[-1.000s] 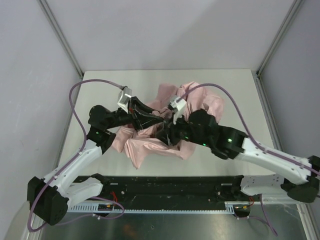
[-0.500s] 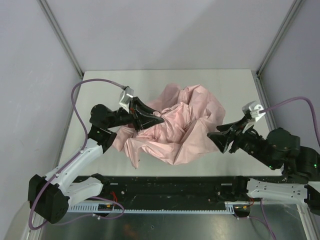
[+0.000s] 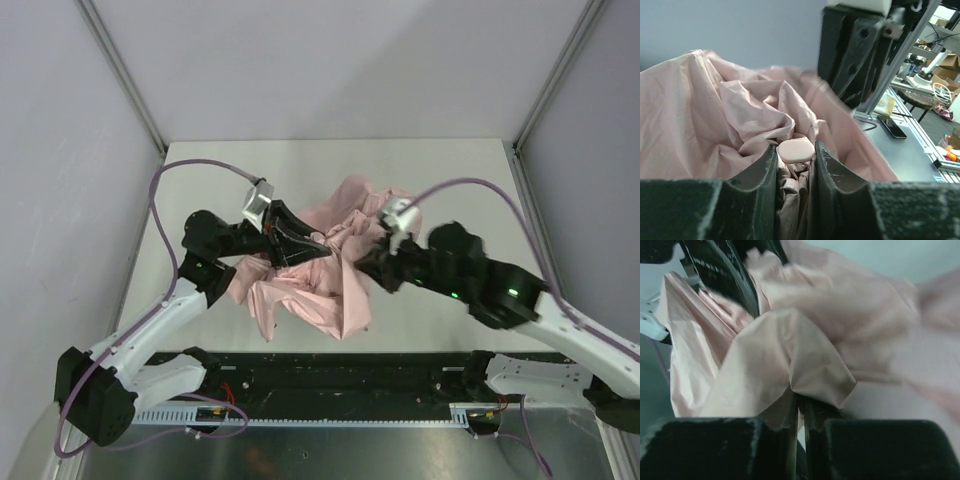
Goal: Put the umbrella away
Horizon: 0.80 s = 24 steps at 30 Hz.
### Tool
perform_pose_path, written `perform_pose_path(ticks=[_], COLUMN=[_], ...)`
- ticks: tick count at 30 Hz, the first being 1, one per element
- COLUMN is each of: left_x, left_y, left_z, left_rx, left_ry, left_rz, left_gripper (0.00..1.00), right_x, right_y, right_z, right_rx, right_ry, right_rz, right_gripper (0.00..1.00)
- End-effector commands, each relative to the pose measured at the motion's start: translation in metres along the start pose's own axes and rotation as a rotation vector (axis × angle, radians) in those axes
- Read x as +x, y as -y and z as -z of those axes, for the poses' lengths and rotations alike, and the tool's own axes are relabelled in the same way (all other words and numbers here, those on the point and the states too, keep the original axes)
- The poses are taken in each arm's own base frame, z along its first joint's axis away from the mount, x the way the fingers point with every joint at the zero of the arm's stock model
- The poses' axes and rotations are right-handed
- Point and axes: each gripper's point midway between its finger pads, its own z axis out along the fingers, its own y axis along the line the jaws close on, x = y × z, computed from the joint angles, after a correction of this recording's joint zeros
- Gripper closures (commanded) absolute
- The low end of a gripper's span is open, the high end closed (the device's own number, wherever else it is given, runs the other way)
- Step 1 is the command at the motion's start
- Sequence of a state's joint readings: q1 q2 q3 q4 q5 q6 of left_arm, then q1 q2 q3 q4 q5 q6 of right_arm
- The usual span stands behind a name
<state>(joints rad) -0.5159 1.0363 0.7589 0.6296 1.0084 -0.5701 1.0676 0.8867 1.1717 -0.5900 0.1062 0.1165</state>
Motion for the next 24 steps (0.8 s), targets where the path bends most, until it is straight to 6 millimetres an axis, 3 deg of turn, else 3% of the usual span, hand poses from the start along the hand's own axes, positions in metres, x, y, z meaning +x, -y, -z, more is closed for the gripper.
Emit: perform_pose_path(ticks=[1,4,7,10,14,19,24], left_x=[-0.021,-0.02,-0.021,-0.022,-0.025,-0.025,-0.022], left_y=[0.025,0.03,0.031,0.029,0.019,0.016,0.02], left_z=[-0.005,-0.005,-0.005,-0.006,-0.005,-0.005,-0.005], left_rx=[0.09,0.109,0.111,0.1,0.049,0.048,0.075], left_ry=[0.038,0.033,0.035,0.041,0.064,0.059,0.043], left_rz=[-0.125,-0.135,-0.138,-0.129,-0.105,-0.091,-0.097], left_gripper=[1.0,1.0,1.0,1.0,1.0,1.0,1.0], right_x=[-0.028,-0.023,-0.013,-0.002,0.007,0.019,0.021], right_y=[-0.057,-0.065,-0.061,-0.045,-0.022,0.0,0.009], right_z=[-0.048,-0.065,-0.061,-0.041,-0.001,0.031,0.038], right_rx=[-0.355,-0.437,-0.425,-0.318,-0.165,-0.039,-0.021], right_ry=[0.091,0.062,0.016,-0.028,-0.048,-0.046,-0.006], right_rz=[0.012,-0.022,-0.037,-0.071,-0.122,-0.149,-0.138], right_gripper=[0.96,0.95,0.85,0.63,0.44,0.33,0.26])
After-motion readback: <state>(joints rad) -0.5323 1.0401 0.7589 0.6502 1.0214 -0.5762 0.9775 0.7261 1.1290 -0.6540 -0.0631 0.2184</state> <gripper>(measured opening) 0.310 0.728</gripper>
